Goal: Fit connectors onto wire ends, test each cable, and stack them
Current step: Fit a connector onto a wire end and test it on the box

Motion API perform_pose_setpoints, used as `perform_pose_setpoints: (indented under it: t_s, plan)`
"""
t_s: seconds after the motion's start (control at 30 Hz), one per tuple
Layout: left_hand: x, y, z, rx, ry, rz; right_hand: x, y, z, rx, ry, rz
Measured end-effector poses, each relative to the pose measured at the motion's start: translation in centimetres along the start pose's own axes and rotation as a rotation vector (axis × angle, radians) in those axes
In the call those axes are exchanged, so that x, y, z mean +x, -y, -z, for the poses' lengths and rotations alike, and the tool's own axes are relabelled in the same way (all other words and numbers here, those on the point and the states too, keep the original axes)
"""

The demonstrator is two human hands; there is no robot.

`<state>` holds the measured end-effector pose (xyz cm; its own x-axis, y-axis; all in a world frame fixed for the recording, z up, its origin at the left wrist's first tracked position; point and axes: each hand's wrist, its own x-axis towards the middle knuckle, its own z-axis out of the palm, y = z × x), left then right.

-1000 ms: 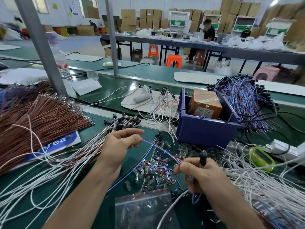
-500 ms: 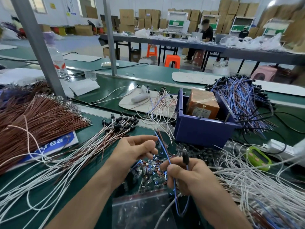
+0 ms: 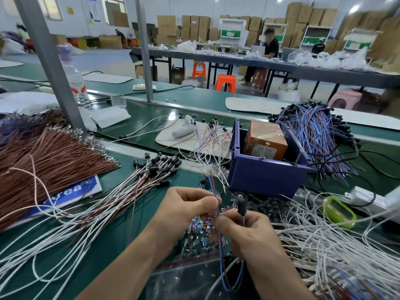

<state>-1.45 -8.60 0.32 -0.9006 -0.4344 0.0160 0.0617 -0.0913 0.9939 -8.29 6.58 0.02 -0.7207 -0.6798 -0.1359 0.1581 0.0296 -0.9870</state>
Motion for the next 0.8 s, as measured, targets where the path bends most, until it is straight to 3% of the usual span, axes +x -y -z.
perform_pose_setpoints:
  t_s: [0.3, 0.5, 0.63, 0.8]
  plan:
    - [-0.1, 0.3, -0.3, 0.019, 0.078, 0.002, -0.1, -0.1, -0.3, 0.137, -0.111, 0.018]
    - [-0.2, 0.3, -1.3, -0.056, -0.004, 0.031, -0.3, 0.3, -0.4, 0.187, -0.175, 0.059]
    - [0.3, 0.2, -3.7, -0.117, -0.156, 0.078, -0.6, 1.3, 0.5, 0.230, -0.373, 0.116]
    - [1.6, -1.5, -6.4, -0.191, -0.205, 0.090, -0.5, 2.2, 3.7, 0.327, -0.653, 0.183]
